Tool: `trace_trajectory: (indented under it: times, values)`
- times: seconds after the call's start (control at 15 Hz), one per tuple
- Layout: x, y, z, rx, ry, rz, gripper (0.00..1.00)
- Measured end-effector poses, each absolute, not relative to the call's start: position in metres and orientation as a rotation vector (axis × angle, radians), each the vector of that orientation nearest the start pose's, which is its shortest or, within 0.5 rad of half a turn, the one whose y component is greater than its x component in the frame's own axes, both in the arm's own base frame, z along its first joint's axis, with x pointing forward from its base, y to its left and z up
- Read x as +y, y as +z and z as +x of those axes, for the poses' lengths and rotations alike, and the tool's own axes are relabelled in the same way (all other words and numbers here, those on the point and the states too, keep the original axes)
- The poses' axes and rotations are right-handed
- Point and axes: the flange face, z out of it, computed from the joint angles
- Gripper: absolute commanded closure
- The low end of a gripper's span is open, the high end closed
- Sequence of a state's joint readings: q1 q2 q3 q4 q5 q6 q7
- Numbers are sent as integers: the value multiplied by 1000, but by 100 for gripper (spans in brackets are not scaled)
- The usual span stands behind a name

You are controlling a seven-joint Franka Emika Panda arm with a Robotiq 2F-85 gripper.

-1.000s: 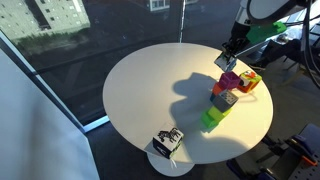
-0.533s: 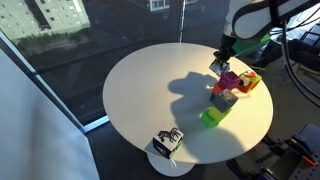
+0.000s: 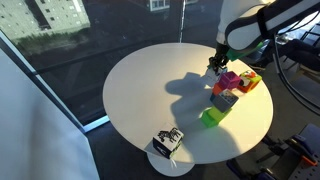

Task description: Remove the top soft block from the bottom soft toy block

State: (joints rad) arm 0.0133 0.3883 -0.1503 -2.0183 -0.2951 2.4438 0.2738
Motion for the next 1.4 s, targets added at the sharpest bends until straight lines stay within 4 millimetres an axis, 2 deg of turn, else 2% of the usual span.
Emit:
trace_trajectory:
  times: [0.13, 0.2, 0.53, 0.8, 1.13, 1.4]
  values:
    - [-79, 263, 602, 288, -90, -3378, 2]
    - [-79, 263, 602, 288, -90, -3378, 0]
    - [-81, 269, 602, 296, -97, -3370, 0]
    - [-87, 283, 598, 297, -65, -3336, 0]
    - [-92, 311, 588, 274, -4, -3297, 0]
    - [-95, 337, 572, 271, 60, -3286, 0]
